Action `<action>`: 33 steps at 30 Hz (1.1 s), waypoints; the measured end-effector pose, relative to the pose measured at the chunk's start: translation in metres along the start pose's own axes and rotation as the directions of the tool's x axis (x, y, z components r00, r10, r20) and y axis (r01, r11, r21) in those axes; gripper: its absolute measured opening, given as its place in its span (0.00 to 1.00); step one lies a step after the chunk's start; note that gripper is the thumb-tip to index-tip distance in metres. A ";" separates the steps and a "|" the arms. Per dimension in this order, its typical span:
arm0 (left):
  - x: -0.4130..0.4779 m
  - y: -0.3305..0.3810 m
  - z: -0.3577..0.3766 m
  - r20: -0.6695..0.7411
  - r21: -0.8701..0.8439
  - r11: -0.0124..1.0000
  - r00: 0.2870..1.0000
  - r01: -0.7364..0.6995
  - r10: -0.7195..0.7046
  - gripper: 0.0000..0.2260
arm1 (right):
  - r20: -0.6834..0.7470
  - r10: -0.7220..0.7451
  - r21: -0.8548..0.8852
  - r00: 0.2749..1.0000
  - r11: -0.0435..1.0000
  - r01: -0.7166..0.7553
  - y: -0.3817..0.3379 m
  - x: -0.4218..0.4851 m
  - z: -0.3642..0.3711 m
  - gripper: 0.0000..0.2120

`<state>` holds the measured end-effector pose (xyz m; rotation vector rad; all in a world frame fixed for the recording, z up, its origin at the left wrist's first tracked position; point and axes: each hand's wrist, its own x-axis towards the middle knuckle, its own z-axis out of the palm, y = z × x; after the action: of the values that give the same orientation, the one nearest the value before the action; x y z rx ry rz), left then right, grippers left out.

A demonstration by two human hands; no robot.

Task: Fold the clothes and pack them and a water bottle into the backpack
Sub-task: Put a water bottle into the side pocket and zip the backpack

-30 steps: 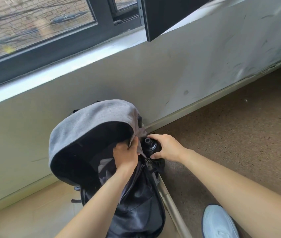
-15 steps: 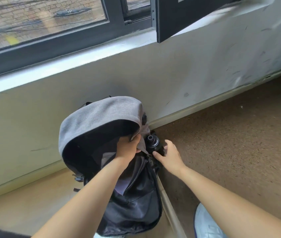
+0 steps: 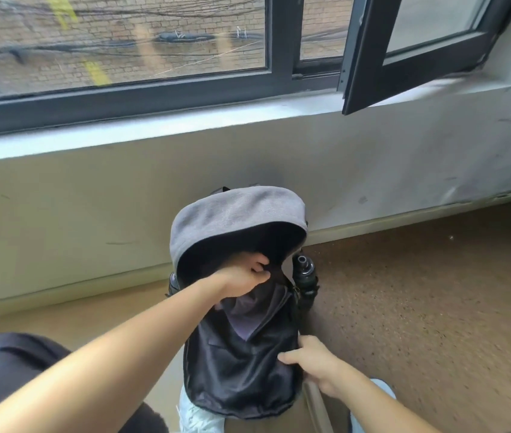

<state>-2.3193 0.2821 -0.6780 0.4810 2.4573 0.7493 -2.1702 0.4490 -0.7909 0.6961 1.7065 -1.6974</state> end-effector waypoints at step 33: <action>-0.023 0.022 -0.131 -0.420 0.640 0.759 0.771 -0.122 0.479 0.10 | -0.440 -0.251 0.122 0.862 0.935 0.334 -0.164 -0.029 -0.068 0.07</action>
<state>-2.3719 0.2349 -0.5632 1.0648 3.2331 0.2306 -2.2774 0.5131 -0.6610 0.9896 2.0409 -2.0610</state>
